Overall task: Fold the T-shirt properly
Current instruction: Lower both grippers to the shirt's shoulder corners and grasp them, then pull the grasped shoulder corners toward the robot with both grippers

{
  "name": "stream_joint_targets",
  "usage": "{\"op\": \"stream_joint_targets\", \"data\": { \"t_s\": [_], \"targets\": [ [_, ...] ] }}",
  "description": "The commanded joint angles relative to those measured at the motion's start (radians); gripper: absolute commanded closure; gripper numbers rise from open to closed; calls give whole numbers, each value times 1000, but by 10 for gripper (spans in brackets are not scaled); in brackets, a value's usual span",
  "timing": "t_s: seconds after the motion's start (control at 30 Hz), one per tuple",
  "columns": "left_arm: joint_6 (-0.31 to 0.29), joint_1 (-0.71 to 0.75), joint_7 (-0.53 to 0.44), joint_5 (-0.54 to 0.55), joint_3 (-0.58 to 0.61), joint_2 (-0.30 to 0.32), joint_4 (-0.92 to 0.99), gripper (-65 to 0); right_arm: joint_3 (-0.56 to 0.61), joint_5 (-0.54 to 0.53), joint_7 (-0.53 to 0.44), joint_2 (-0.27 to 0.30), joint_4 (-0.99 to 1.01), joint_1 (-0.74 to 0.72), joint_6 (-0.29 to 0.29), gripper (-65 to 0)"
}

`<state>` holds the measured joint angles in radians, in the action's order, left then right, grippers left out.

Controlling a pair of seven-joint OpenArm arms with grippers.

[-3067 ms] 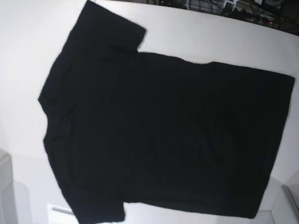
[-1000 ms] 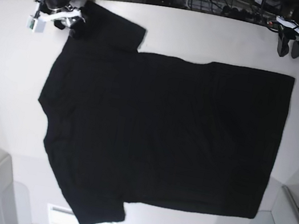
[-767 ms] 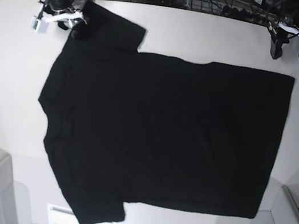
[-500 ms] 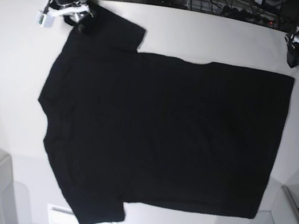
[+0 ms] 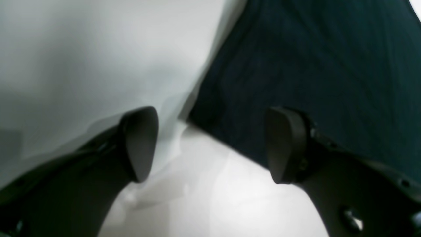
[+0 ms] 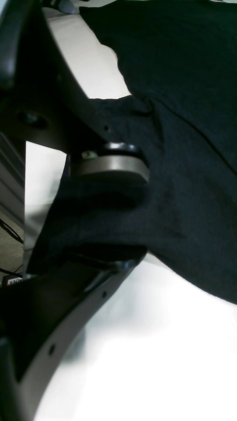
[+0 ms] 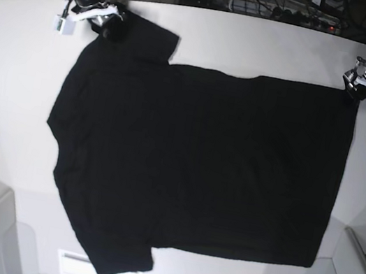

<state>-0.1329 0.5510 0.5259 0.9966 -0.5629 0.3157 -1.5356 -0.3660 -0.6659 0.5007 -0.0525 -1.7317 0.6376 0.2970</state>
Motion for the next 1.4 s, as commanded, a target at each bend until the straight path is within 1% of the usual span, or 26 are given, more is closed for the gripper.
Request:
{"op": "stream_joint_targets", "data": {
  "t_s": [0.0,0.37,0.53,0.57,0.6,0.63,0.67,0.7,0.77,0.8,0.87,0.9,1.0,1.13,1.23,1.37],
  "targets": [
    [8,-1,15,1,-6,7,11,-479,3,30,62,0,8,14,-18,-264],
    [8,-61,15,1,86,6,39,-477,3,30,63,0,8,12,-18,-263],
    [8,-65,15,1,93,4,40,-471,3,31,63,0,8,12,-18,-261],
    [8,-67,15,1,93,4,43,-448,3,31,63,0,8,12,-18,-261],
    [8,-67,15,1,93,4,51,-411,3,31,62,0,8,12,-18,-258],
    [8,-68,15,1,93,4,62,-355,3,31,62,0,8,12,-18,-257],
    [8,-76,15,1,93,4,73,-286,3,31,60,0,8,12,-18,-254],
    [8,-82,17,1,93,4,83,-207,3,31,60,0,8,12,-18,-237],
    [8,-90,17,1,94,4,102,-53,2,31,59,0,9,6,-18,-167],
    [8,-93,17,1,94,4,111,0,-1,31,59,-2,9,1,-18,-126],
    [8,-96,17,1,111,7,126,0,-5,31,59,-2,17,-3,-18,-29],
    [8,-96,17,1,122,9,126,0,-5,30,59,-2,22,-3,-18,0],
    [8,-88,17,1,151,10,117,0,-8,28,59,-2,26,-14,-18,0],
    [8,-50,17,1,152,15,77,0,-9,28,59,0,22,-9,-18,0],
    [8,-3,17,1,159,44,8,0,-11,30,59,1,19,-8,-18,0],
    [8,62,17,1,157,58,-72,0,-84,31,66,1,19,-6,-18,0]
  ]
}}
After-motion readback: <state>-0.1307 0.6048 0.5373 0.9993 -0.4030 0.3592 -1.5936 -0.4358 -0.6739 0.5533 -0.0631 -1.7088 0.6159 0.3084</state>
